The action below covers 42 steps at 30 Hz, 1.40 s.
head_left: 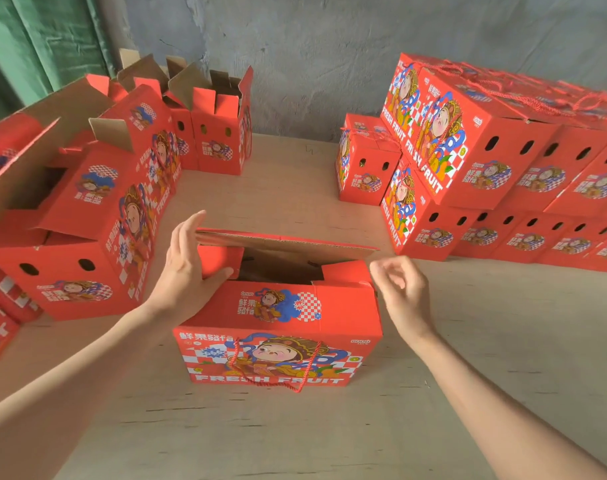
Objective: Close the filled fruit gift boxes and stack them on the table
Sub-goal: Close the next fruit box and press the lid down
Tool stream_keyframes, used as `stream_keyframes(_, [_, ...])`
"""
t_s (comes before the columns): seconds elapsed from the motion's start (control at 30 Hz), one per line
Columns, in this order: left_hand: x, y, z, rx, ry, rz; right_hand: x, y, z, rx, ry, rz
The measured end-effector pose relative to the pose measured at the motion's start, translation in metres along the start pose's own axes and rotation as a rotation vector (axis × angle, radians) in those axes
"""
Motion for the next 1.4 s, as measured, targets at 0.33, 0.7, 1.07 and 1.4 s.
stream_keyframes(0.33, [0.003, -0.026, 0.023, -0.001, -0.077, 0.073, -0.004, 0.037, -0.02, -0.618, -0.351, -0.854])
stream_keyframes(0.7, [-0.006, -0.024, 0.017, -0.053, -0.131, 0.058, -0.004, 0.041, -0.026, -0.532, -0.4, -0.997])
stream_keyframes(1.07, [0.002, -0.015, 0.008, 0.022, -0.042, -0.05, -0.009, 0.031, -0.043, -0.291, -0.372, -0.611])
stream_keyframes(1.4, [-0.024, -0.004, 0.032, -0.101, -0.52, -0.413, 0.011, 0.006, -0.069, 0.011, -0.228, -0.426])
Point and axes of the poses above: each hand's wrist, its own z-axis towards the middle knuckle, its own y-axis out of the palm, x = y × z, the point moved 4 cm from there along z, towards the middle knuckle, and after that the axes turned 2 degrees about -z, right-handed, at the moved point
